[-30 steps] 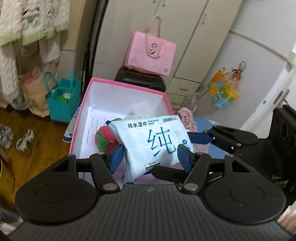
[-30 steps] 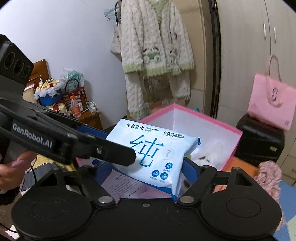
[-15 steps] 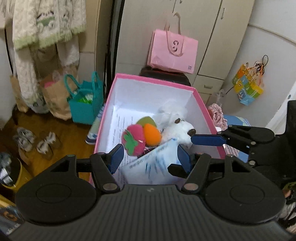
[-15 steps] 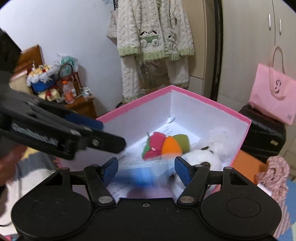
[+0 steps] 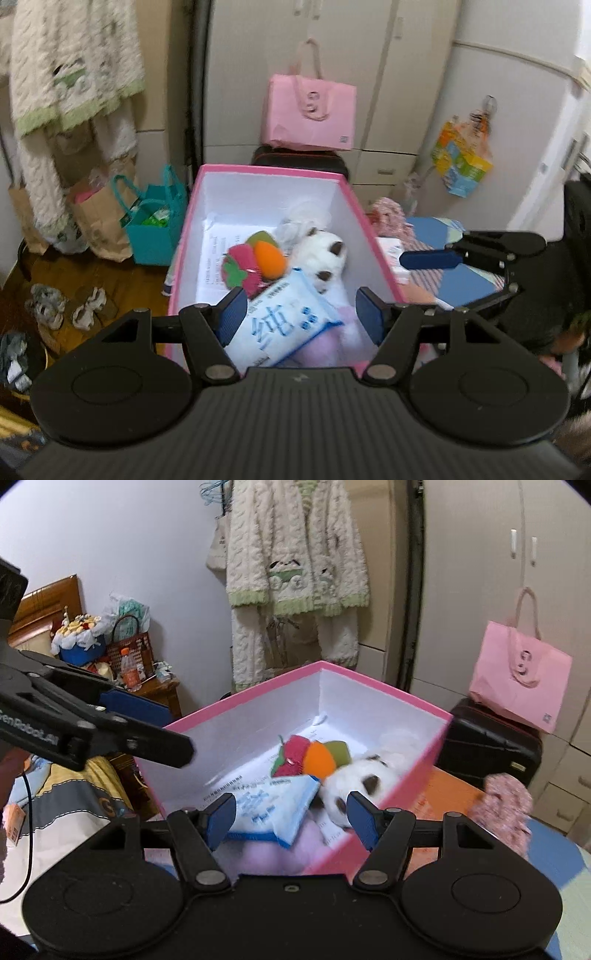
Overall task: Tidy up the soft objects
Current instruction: 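Move the left gripper to the small white wipes packet while the right gripper approaches the pink floral cloth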
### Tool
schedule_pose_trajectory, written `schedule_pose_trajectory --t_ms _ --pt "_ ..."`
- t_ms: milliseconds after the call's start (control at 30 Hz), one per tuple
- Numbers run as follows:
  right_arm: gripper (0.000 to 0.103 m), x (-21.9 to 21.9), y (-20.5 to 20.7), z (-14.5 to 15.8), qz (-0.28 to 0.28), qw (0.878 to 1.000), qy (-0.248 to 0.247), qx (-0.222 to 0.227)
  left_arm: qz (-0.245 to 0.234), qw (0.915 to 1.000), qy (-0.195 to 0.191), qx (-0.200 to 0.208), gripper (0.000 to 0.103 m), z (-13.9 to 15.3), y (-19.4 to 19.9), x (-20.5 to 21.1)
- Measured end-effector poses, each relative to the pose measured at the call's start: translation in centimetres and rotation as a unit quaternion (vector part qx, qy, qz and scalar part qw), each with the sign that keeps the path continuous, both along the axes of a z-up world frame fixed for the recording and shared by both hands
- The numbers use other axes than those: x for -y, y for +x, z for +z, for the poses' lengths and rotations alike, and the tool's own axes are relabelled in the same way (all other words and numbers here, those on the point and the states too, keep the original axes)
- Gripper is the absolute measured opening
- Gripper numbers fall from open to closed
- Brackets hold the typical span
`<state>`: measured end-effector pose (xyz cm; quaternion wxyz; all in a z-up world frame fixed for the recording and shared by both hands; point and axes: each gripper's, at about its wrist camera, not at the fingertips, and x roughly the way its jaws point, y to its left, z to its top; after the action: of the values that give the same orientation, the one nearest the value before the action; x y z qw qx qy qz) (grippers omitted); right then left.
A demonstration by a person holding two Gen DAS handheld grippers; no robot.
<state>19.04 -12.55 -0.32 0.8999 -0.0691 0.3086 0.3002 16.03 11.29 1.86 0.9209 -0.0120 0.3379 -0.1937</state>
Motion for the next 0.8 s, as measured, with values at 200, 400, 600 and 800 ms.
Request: schedule_pose_trajectory --t_ms 200,400,600,800 --pt "0.07 4.9 -3.4 -0.1 -0.035 0.999 0.023 -0.009 -0.055 0.9984 -0.009 0.007 0.064 0.7 -2.5 1.6" --pt "0.071 9.3 -6.1 0.5 -0.081 0.996 0.029 0.004 -0.08 0.9967 0.002 0.011 0.064 1.3 -3.7 3.9" --pt "0.071 12.9 -7.6 1.1 -0.109 0.993 0.036 0.014 -0.107 0.994 0.01 0.017 0.064 1.9 -4.5 7.2" --pt "0.072 15.4 -8.1 1.8 -0.111 0.993 0.039 0.004 -0.137 0.9898 0.018 0.033 0.064 2.7 -5.7 10.4"
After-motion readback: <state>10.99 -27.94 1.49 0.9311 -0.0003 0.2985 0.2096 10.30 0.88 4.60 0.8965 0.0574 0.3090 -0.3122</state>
